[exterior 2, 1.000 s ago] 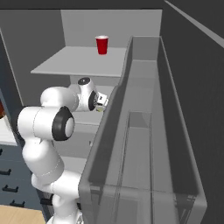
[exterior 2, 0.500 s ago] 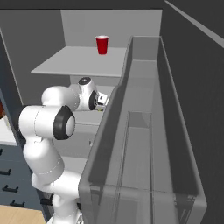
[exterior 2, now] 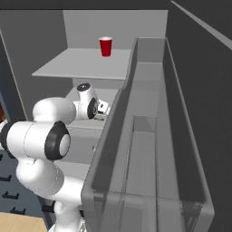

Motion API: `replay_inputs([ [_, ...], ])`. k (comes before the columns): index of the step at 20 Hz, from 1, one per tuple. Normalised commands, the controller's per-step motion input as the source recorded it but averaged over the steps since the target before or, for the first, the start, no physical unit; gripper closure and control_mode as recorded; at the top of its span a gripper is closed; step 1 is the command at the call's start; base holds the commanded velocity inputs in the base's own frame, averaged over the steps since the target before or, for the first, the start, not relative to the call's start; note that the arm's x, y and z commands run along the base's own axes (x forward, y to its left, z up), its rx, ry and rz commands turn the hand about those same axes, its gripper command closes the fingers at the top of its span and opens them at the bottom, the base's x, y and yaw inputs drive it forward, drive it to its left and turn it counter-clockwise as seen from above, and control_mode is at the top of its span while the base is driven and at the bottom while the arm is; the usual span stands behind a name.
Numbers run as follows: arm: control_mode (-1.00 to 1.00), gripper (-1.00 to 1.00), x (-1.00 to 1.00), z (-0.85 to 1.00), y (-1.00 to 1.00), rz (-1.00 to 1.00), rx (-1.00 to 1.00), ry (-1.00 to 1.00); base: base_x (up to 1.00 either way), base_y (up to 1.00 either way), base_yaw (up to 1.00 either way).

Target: Grab a lemon wedge from the fridge and one ice cube from the ice bowl, and put them in the glass of lemonade.

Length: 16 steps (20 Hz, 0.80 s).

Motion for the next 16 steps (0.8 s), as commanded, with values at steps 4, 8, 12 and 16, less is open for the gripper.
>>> replay_inputs([
  [4,-1.0,1.0,-1.0,-0.01,0.01,0.01,0.0,0.0,0.0,0.0,0.0],
  [8,-1.0,1.0,-1.0,0.02,0.07,0.08,0.0,-0.01,0.0,0.0,0.0],
  [12,-1.0,1.0,-1.0,0.19,0.02,0.08,0.0,-0.01,0.0,0.0,0.0],
  [16,-1.0,1.0,-1.0,0.33,0.0,0.09,0.0,-0.02,0.0,0.0,0.0],
])
